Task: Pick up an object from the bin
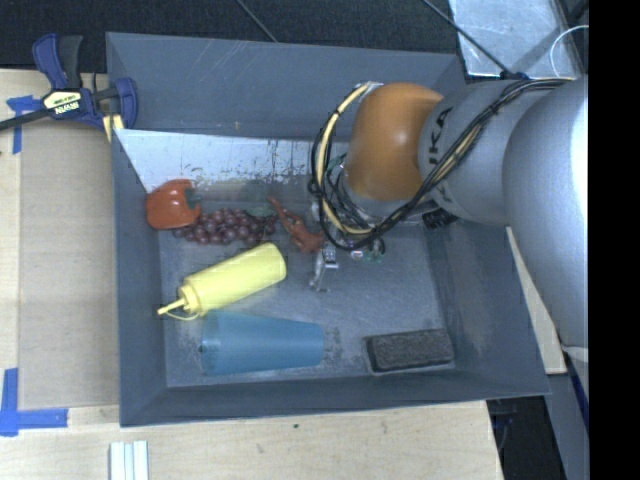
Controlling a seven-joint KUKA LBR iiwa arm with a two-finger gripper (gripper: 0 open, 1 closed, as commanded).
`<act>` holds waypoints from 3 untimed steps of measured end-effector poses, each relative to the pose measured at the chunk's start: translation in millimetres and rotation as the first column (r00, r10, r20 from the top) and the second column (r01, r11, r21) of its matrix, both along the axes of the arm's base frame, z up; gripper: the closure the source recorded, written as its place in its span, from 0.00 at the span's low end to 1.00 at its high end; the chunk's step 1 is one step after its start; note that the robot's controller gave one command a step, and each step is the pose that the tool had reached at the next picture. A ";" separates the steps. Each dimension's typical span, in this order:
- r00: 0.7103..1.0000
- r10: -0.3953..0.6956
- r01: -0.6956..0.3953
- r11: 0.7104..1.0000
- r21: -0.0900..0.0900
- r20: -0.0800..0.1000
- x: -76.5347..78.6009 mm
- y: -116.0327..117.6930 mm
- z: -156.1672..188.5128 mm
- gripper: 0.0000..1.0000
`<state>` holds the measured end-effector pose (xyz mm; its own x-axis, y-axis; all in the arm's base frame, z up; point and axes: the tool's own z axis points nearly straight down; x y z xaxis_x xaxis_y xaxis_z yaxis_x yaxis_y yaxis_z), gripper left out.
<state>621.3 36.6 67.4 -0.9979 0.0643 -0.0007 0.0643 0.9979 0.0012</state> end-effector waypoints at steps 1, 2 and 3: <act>0.987 0.162 -0.162 0.987 -0.002 0.016 -19.7 71.1 73.5 0.00; 0.997 0.082 -0.082 0.997 -0.003 -0.003 -8.2 64.7 32.7 0.00; 0.976 0.218 -0.218 0.976 -0.003 0.016 -33.2 105.4 3.2 0.00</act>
Offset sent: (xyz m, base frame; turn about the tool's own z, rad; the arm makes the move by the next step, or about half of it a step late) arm -0.0087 0.0652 0.0326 -0.0801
